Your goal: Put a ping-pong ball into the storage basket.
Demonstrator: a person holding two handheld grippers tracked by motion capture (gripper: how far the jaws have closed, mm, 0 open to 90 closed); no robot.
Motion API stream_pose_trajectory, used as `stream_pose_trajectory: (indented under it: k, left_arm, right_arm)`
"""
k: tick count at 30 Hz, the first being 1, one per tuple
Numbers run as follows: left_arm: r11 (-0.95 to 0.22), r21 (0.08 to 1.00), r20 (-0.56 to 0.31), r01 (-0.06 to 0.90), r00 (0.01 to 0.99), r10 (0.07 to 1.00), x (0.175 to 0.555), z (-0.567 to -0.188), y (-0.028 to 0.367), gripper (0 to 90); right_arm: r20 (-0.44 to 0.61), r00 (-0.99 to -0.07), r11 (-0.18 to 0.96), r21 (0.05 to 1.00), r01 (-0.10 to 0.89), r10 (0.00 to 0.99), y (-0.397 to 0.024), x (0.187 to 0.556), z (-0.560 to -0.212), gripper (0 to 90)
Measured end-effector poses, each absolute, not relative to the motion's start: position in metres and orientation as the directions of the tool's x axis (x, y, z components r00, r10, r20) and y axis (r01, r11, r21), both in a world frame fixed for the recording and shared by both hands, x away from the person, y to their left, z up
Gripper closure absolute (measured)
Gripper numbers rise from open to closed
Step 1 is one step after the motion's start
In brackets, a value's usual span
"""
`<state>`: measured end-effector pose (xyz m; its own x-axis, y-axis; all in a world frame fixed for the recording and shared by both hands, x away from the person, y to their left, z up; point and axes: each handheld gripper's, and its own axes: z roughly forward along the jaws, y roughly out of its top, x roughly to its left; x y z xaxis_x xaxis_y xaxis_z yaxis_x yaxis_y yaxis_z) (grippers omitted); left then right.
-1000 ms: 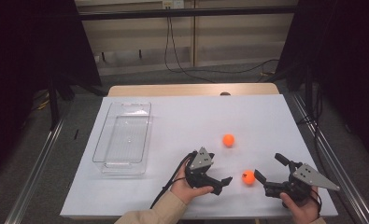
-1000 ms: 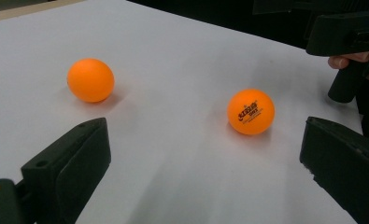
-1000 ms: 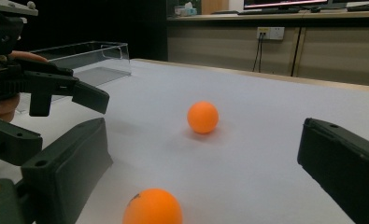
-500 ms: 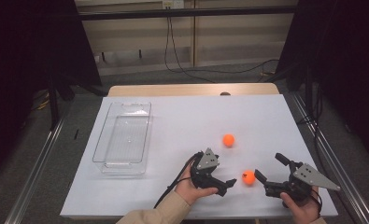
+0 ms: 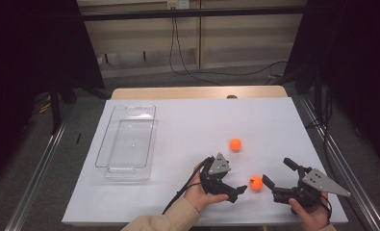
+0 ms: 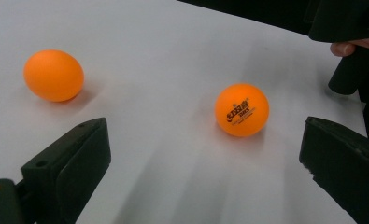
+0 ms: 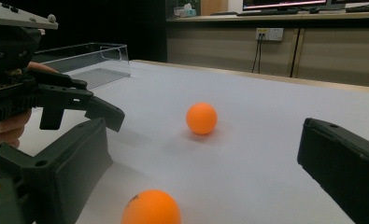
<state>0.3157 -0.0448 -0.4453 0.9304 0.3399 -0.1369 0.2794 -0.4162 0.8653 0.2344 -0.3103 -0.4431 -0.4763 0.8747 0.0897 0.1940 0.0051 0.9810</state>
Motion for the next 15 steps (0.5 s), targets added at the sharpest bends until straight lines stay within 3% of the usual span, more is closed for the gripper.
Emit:
stream_pose_trajectory:
  k: [15]
  left_arm:
    - [-0.423,0.857,-0.159,0.293,0.933,0.324,0.314,-0.447,-0.059,2.7]
  right_arm:
    - [0.085,-0.479,0.009,0.981,0.191,0.874,-0.311,0.234,-0.443,1.5]
